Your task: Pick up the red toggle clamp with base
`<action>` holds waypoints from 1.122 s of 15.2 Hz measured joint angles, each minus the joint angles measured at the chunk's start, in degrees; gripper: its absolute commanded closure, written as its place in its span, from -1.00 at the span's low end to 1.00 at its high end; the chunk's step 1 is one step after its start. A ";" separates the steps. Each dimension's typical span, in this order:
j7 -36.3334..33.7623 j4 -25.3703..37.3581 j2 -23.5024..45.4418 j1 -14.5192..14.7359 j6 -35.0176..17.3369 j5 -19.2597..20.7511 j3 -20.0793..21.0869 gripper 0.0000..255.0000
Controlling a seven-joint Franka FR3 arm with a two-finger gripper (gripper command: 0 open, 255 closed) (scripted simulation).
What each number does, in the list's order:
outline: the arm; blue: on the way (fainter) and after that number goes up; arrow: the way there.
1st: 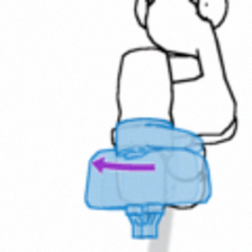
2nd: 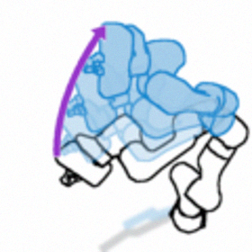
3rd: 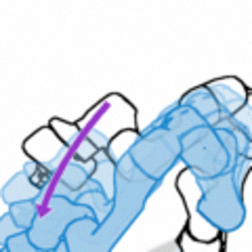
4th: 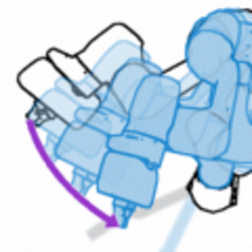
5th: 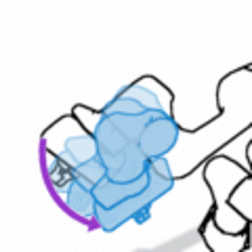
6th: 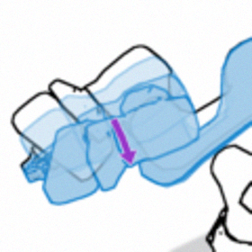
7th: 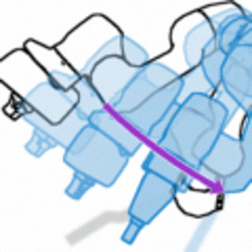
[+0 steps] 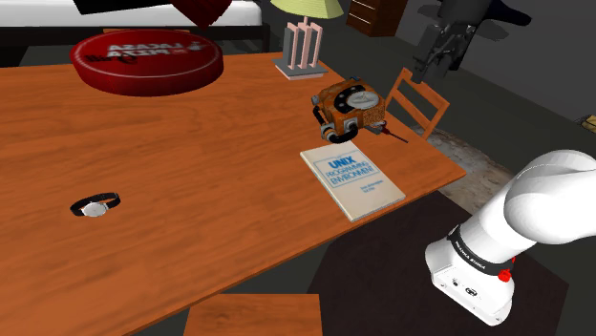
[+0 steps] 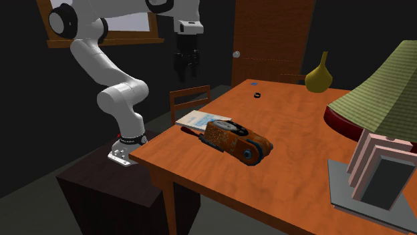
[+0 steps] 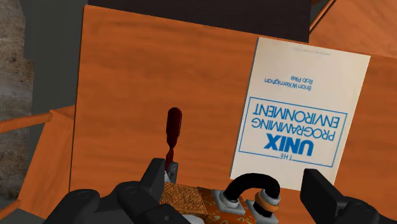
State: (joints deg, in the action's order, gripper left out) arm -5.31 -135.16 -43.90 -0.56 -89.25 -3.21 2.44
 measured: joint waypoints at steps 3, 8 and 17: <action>0.85 -2.25 -0.13 -0.20 -2.63 0.11 -0.74 -1.00; 4.86 -9.66 0.85 -1.31 -13.10 0.83 -4.32 -1.00; 12.60 -20.23 8.63 -2.33 -34.92 0.36 -10.86 -1.00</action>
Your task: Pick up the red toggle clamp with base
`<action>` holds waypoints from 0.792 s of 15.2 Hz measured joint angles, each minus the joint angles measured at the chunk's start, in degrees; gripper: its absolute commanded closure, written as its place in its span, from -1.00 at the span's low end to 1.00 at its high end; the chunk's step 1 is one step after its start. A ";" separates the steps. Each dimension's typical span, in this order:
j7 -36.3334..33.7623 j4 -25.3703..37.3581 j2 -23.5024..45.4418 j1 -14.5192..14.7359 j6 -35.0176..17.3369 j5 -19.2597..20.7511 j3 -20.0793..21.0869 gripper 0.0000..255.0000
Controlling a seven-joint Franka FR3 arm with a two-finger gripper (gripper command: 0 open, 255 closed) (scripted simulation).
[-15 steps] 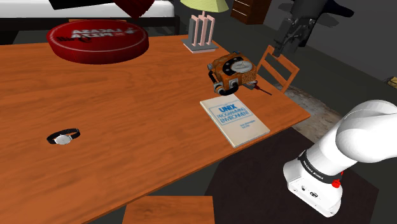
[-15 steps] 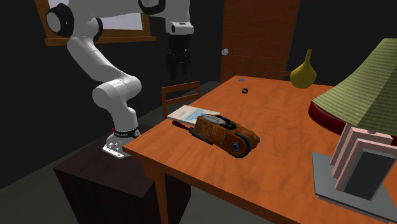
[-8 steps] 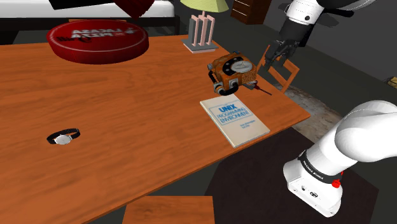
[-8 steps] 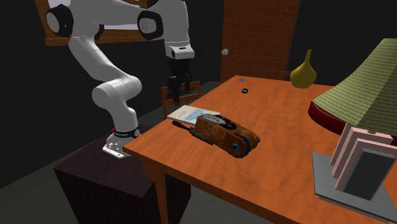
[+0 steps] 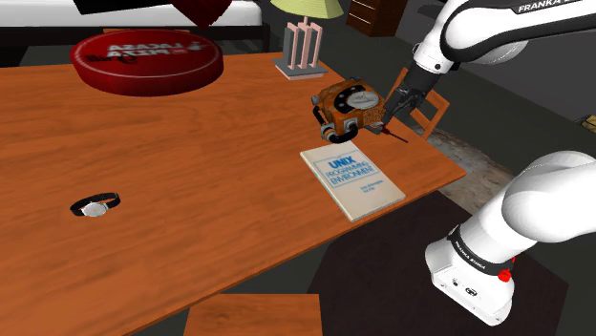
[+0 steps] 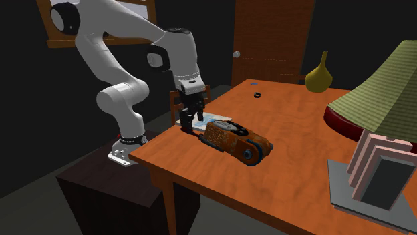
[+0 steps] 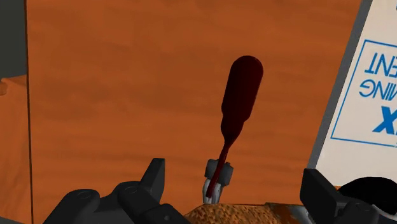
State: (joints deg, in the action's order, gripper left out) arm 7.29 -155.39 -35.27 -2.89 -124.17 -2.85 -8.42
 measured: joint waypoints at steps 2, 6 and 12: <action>0.53 -0.54 1.42 0.11 -2.13 -0.19 -0.38 -1.00; 1.34 -2.47 3.66 0.30 -6.31 -0.47 -0.91 -1.00; 1.45 -3.37 4.34 0.46 -7.90 -0.65 -0.94 1.00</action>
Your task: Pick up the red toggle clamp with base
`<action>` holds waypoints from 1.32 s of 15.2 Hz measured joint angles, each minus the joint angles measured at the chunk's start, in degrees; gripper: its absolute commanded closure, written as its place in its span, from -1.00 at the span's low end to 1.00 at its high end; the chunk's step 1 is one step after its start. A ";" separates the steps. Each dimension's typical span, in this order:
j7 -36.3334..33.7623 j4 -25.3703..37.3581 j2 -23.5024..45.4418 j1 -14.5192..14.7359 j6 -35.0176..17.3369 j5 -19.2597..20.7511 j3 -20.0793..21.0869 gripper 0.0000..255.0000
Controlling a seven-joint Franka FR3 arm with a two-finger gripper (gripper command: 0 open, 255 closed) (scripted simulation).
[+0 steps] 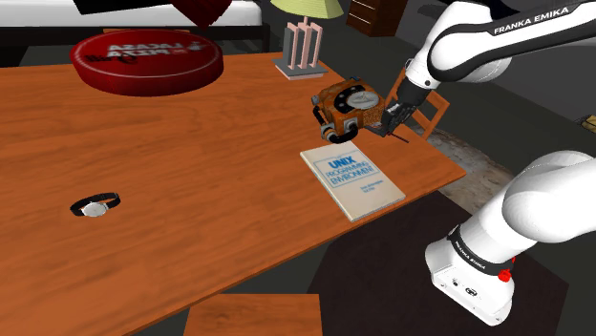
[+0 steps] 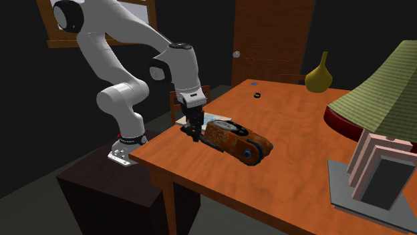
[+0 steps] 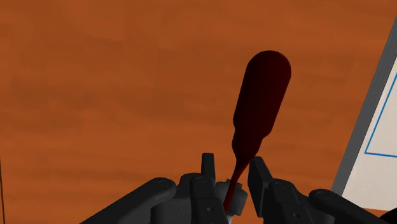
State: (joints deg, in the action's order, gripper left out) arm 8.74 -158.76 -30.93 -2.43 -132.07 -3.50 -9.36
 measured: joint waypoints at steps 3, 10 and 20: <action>0.00 -0.02 0.02 0.00 -0.01 0.00 0.00 1.00; -0.45 1.49 -1.25 -0.16 2.81 0.22 0.25 1.00; -1.65 6.96 -4.91 -0.48 11.88 0.71 0.93 1.00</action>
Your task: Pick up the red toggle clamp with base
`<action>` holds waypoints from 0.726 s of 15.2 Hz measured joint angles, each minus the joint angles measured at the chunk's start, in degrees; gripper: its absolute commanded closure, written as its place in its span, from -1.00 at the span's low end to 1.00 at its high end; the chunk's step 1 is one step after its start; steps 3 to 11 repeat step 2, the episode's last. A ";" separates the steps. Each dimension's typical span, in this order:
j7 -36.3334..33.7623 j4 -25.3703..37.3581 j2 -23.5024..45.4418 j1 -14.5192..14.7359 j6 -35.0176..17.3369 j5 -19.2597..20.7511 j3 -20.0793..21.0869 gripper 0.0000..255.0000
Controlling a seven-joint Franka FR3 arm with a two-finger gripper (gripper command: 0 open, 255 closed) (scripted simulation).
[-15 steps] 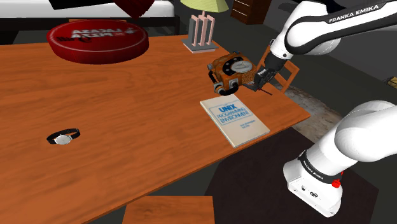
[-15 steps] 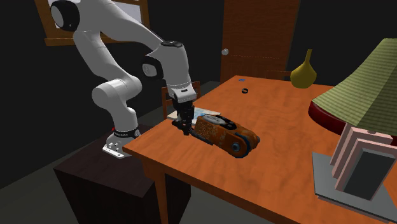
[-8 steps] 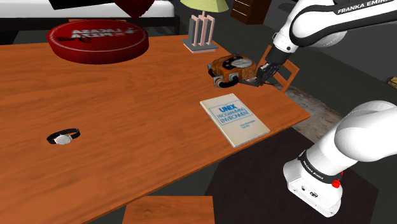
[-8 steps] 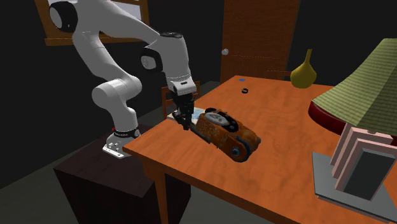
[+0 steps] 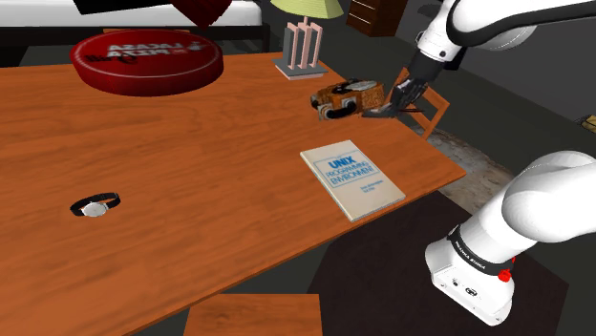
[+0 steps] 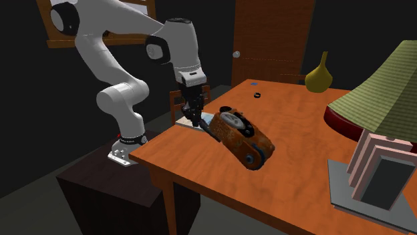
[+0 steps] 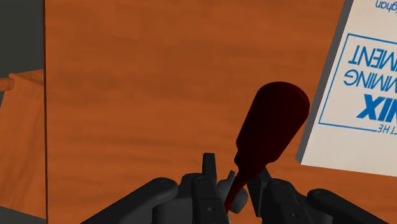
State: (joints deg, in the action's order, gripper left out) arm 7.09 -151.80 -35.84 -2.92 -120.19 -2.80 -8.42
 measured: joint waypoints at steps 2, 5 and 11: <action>-0.18 0.73 -0.76 -0.08 1.48 0.09 0.10 1.00; -0.18 0.73 -0.76 -0.08 1.48 0.09 0.10 1.00; -0.18 0.73 -0.76 -0.08 1.48 0.09 0.10 1.00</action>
